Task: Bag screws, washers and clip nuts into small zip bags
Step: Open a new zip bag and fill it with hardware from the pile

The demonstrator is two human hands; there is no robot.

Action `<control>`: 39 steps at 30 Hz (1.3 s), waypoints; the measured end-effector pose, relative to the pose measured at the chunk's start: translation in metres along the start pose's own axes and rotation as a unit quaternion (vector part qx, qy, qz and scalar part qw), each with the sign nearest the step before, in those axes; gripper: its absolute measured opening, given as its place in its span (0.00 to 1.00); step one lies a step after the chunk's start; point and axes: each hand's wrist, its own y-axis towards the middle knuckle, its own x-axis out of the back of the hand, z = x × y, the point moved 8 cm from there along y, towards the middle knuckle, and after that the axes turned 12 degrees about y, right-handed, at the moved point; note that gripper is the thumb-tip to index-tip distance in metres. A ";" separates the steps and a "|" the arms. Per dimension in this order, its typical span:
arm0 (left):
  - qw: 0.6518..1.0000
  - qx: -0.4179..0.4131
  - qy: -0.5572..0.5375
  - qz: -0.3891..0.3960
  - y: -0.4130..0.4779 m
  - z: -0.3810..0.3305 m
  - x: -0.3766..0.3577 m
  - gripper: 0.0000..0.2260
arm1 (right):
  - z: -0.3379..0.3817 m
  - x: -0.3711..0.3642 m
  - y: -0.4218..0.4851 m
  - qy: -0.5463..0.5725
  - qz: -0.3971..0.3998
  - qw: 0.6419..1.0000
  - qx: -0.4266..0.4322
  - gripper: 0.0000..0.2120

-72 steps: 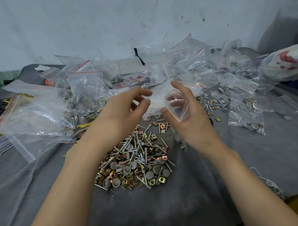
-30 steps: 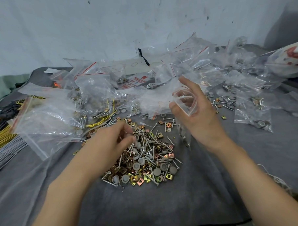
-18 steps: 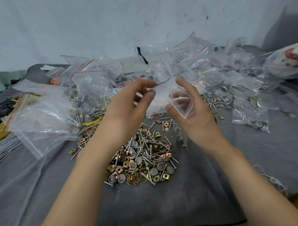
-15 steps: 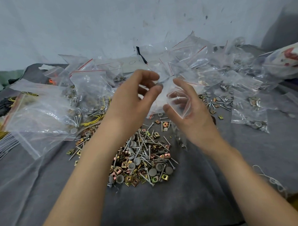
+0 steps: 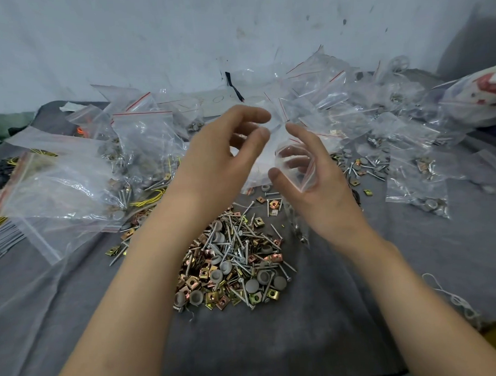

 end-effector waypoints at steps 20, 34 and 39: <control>0.918 0.064 0.310 0.238 -0.072 0.084 -0.015 0.10 | 0.006 0.012 -0.002 0.015 -0.017 1.000 0.007 0.31; 0.918 0.085 0.327 0.207 -0.081 0.092 -0.007 0.12 | 0.009 0.007 -0.004 -0.001 -0.004 1.000 0.001 0.28; 0.910 0.076 0.356 0.198 -0.081 0.081 -0.013 0.14 | 0.009 0.004 -0.004 -0.003 -0.003 1.000 0.001 0.28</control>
